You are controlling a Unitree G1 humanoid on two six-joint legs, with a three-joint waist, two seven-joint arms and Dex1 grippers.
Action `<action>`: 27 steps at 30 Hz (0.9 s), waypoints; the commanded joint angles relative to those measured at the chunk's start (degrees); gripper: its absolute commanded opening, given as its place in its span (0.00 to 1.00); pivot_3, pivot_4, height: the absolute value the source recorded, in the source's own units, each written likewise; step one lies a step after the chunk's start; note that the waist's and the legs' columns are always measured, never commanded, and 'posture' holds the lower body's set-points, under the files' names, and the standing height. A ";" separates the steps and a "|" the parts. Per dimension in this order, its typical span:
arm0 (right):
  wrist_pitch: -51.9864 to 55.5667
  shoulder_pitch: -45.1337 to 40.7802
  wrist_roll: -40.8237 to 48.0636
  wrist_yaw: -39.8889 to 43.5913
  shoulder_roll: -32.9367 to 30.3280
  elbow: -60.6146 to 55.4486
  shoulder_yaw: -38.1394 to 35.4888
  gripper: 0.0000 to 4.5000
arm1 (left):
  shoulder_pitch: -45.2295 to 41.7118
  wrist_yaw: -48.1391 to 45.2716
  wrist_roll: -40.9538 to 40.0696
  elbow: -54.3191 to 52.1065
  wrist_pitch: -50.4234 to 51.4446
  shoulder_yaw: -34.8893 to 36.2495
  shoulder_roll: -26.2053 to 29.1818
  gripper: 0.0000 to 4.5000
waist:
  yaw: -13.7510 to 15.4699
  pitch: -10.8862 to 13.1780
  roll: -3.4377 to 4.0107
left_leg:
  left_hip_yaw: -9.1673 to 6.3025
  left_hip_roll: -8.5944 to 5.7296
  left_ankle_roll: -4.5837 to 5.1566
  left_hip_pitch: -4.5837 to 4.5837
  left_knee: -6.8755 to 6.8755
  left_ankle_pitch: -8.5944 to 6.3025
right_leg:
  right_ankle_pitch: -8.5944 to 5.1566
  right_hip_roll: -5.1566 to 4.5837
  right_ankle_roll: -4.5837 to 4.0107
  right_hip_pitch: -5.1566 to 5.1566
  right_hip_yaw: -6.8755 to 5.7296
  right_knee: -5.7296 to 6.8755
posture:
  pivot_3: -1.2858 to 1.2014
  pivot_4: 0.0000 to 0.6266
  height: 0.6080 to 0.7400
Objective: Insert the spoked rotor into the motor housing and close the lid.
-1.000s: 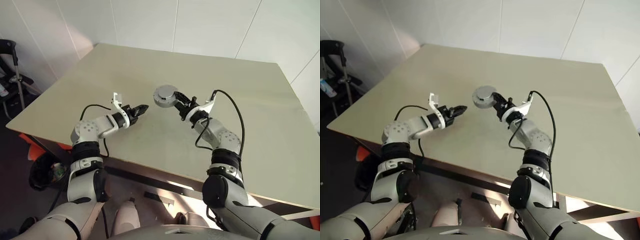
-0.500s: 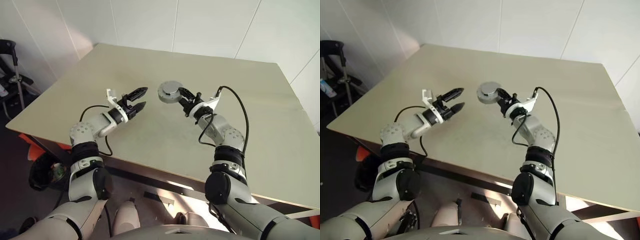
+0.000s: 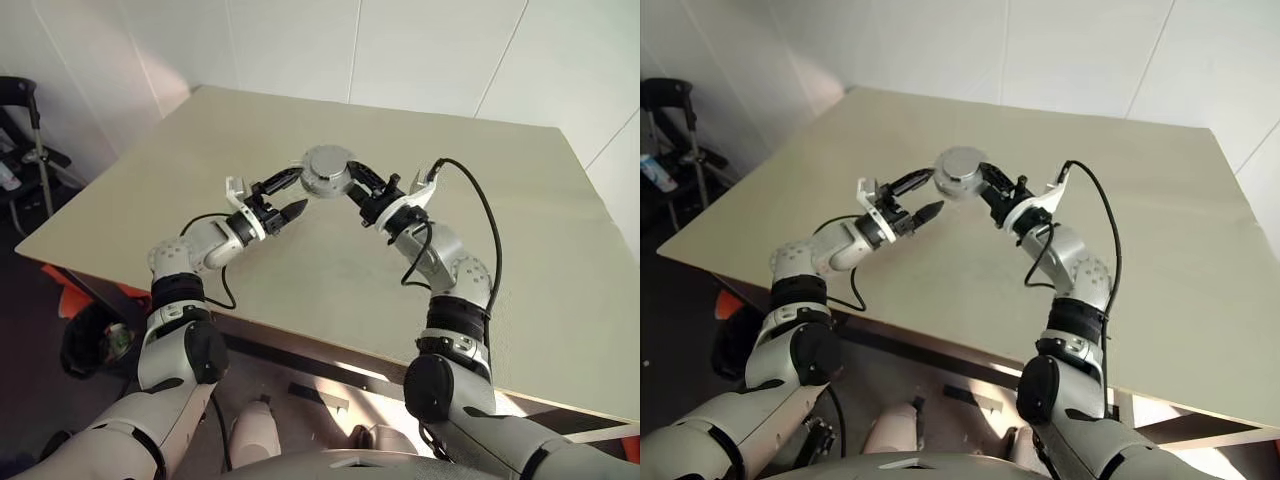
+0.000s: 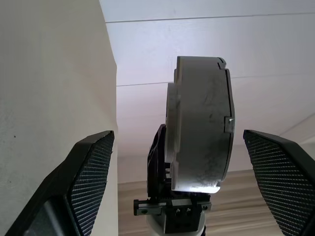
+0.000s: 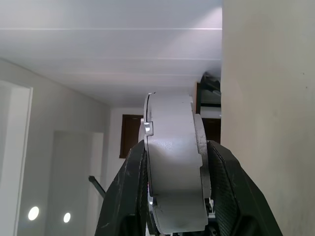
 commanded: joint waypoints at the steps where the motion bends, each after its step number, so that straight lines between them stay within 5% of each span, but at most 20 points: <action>1: 1.11 1.21 4.34 -0.77 -0.16 -4.37 2.55 0.37 | -1.56 -0.97 -0.86 -0.58 -0.31 -0.61 0.79 0.99 | 0.01 0.00 0.00 | 0.00 0.00 0.00 0.00 0.01 0.00 | 0.01 0.00 0.02 0.01 0.00 0.00 | 0.52 0.00 1.00; 27: -1.84 3.03 6.09 1.16 -3.93 -5.11 8.65 0.37 | -0.21 -3.39 0.27 -3.49 0.09 -5.58 1.07 0.99 | 0.04 0.00 0.00 | -0.03 -0.02 -0.01 -0.06 0.18 0.01 | 0.09 -0.03 0.16 0.05 0.02 0.03 | 0.52 0.00 1.00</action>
